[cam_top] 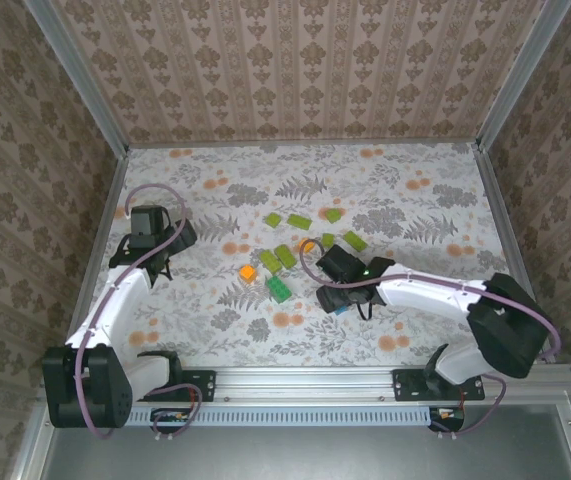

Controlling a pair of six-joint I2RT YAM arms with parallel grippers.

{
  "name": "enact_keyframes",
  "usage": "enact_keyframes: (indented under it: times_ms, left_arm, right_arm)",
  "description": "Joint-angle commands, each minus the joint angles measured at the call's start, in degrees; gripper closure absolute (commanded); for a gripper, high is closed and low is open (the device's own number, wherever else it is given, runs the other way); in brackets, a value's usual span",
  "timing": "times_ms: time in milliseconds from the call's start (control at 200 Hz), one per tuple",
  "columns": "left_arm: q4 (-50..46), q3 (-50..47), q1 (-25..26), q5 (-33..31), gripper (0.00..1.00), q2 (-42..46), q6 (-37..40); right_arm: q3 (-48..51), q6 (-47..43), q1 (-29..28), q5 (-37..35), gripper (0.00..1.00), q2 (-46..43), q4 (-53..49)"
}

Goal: Assemble a carrot with lego

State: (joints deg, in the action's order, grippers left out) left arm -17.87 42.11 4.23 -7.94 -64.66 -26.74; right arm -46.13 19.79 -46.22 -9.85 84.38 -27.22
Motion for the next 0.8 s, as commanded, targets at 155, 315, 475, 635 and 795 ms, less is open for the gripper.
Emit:
enact_keyframes:
  times_ms: [155, 315, 475, 635, 795]
  left_arm:
    - [-0.8, 1.6, 0.6, -1.0, 0.01, 0.3, 0.8]
    - [-0.5, 1.7, 0.5, -0.9, 0.01, -0.2, 0.9]
    - [-0.6, 1.7, 0.6, -1.0, 0.01, -0.3, 1.0]
    - [-0.7, 1.7, 0.5, -1.1, 0.01, -0.2, 0.9]
    - [-0.5, 1.7, 0.6, -1.1, 0.01, -0.3, 0.9]
  right_arm:
    - [-1.4, -0.3, 0.5, 4.1, 0.32, 3.5, 0.2]
    - [-1.6, -0.5, 0.6, 4.6, 0.39, 4.2, 0.3]
    - [-2.4, -0.7, 0.6, 4.7, 0.47, 5.4, 0.0]
    - [-2.7, -0.6, 0.7, 4.5, 0.53, 5.6, 0.2]
    - [-3.0, -0.3, 0.7, 4.3, 0.59, 4.3, -0.5]
